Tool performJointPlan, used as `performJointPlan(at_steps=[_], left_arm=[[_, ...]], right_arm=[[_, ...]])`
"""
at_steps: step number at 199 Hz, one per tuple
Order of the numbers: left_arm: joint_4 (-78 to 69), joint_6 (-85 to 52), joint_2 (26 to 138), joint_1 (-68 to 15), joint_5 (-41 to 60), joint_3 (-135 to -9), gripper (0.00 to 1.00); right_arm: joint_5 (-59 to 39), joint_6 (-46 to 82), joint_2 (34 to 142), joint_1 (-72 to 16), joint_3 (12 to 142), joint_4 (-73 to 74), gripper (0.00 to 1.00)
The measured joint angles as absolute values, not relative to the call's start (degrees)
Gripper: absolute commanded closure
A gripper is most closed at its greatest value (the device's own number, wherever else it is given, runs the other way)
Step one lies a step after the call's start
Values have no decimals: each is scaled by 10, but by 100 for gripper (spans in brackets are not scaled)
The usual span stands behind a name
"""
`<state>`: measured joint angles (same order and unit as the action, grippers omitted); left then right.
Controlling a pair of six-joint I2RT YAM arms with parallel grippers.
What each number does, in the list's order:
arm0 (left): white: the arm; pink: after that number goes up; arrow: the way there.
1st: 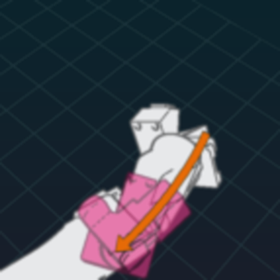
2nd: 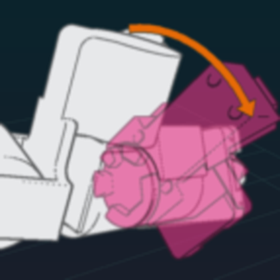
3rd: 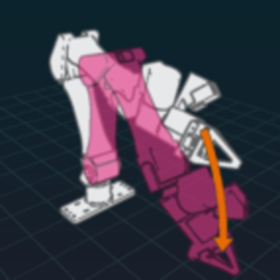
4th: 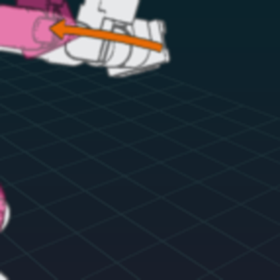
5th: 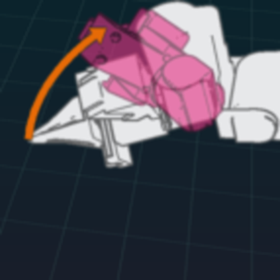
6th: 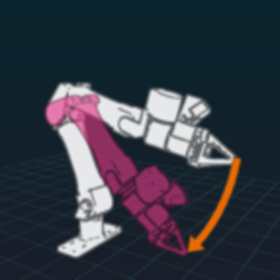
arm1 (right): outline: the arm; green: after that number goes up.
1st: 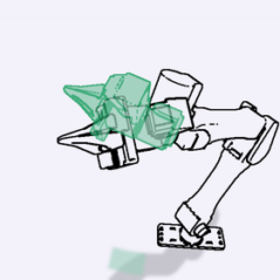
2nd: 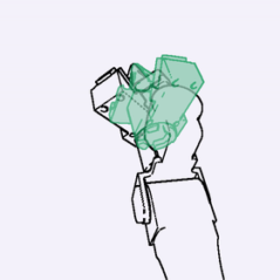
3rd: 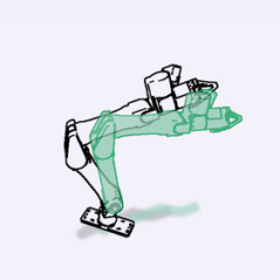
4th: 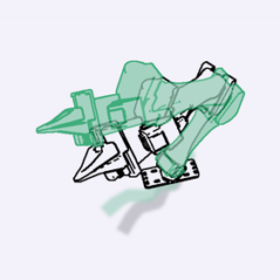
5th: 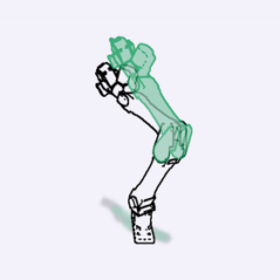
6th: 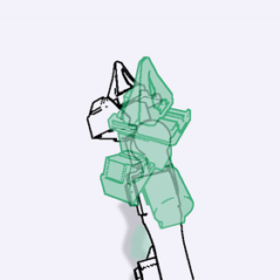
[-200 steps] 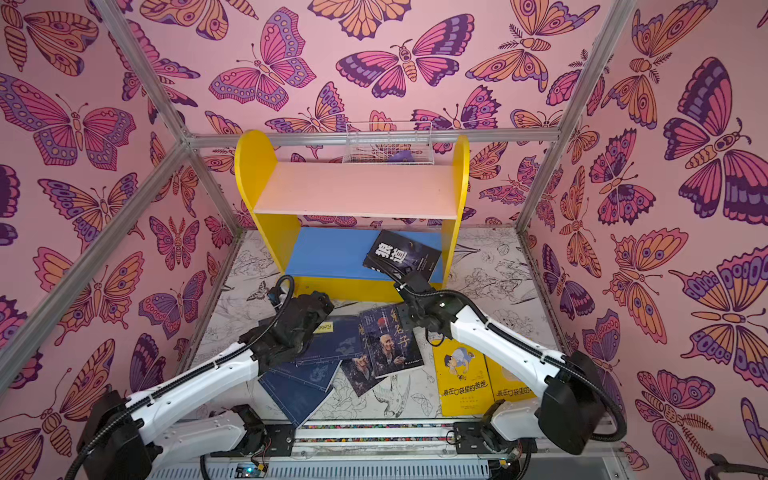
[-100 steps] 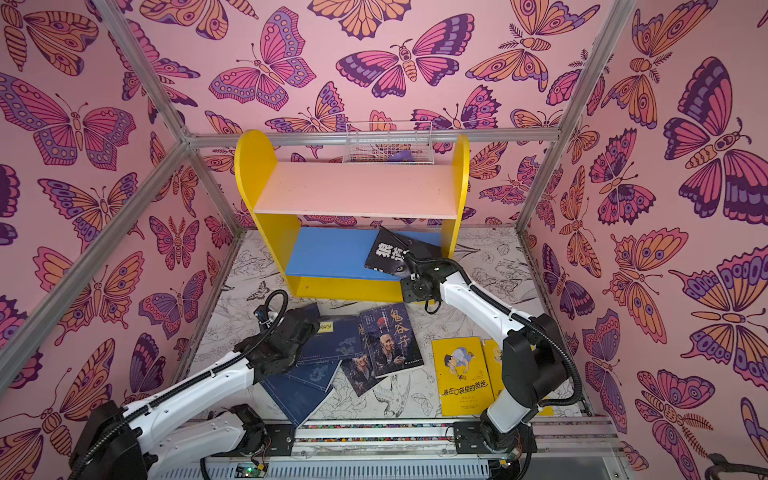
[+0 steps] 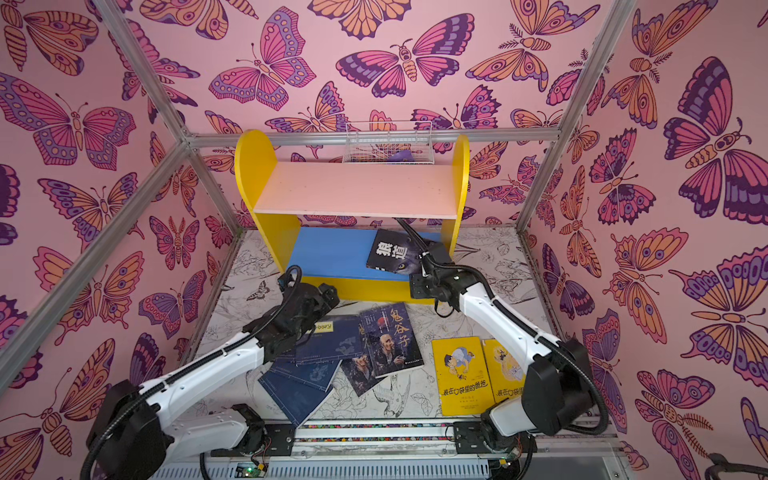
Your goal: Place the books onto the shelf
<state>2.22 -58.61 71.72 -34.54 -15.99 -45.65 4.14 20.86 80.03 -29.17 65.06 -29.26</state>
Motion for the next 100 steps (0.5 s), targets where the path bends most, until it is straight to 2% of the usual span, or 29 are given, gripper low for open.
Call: performJointPlan(at_steps=[42, 100], left_arm=[[-119, -510, 869, -332, -72, -568, 7], [-192, -449, 1029, -325, -54, -687, 11]], right_arm=[[20, 223, 677, -316, 542, -275, 35], [32, 239, 544, -316, 461, -283, 34]])
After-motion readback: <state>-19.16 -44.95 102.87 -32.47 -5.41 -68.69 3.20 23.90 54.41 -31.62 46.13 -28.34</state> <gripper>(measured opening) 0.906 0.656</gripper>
